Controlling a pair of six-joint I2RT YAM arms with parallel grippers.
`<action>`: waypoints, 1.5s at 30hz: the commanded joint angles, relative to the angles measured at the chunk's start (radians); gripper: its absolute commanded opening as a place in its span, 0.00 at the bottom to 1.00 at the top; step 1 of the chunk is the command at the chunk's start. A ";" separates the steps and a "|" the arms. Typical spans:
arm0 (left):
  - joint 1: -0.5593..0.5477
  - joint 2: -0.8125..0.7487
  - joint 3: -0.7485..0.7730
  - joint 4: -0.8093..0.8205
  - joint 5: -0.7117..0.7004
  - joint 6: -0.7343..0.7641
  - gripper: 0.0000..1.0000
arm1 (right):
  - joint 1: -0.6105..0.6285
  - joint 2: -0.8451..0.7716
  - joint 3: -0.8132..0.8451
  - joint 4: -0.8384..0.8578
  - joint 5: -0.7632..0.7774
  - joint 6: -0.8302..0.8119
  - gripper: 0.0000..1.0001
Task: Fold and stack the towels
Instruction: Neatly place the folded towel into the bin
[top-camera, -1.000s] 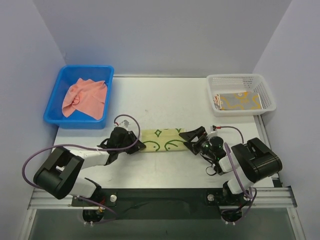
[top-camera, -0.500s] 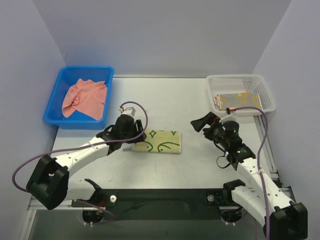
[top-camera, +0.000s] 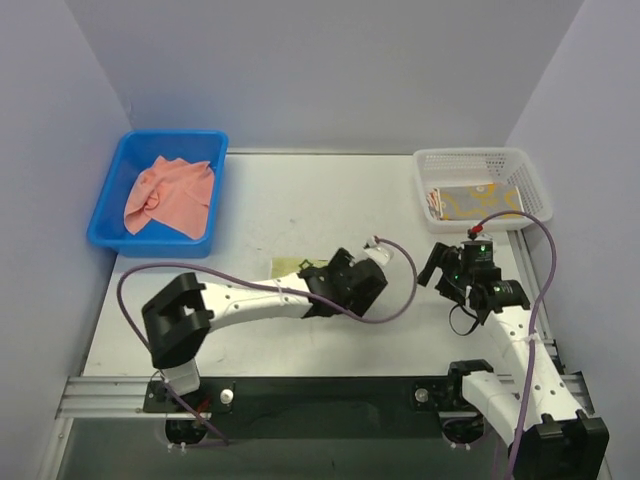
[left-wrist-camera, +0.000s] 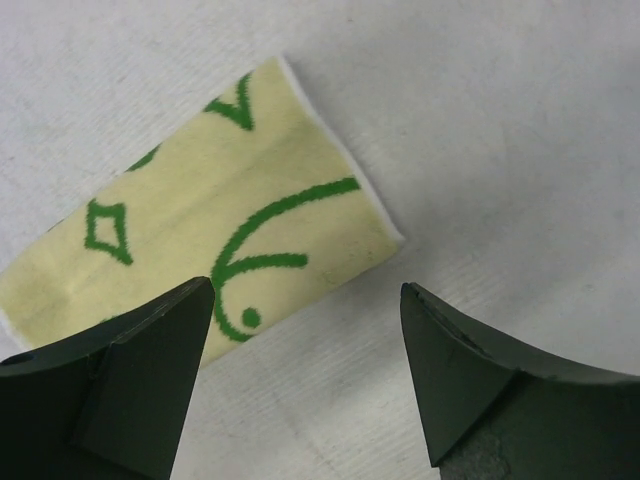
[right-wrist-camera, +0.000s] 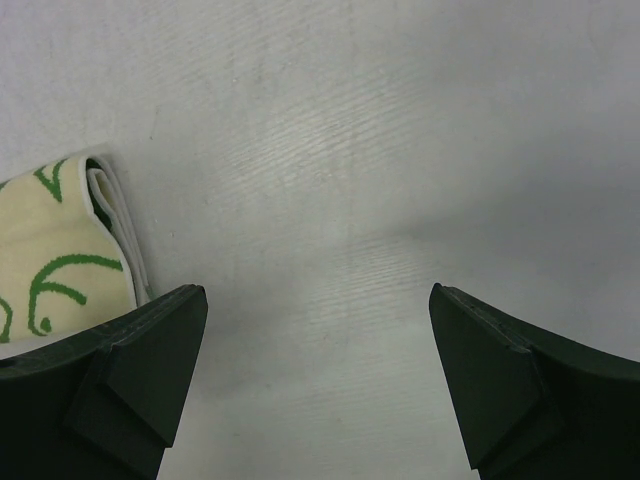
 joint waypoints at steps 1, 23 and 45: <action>-0.062 0.126 0.155 -0.091 -0.106 0.104 0.83 | -0.028 -0.025 0.010 -0.073 0.020 -0.033 1.00; -0.053 0.449 0.252 -0.130 -0.057 0.092 0.45 | -0.061 -0.063 -0.039 -0.069 0.006 -0.027 1.00; 0.037 0.218 0.065 0.010 0.094 0.015 0.00 | -0.056 0.145 -0.249 0.524 -0.491 0.371 1.00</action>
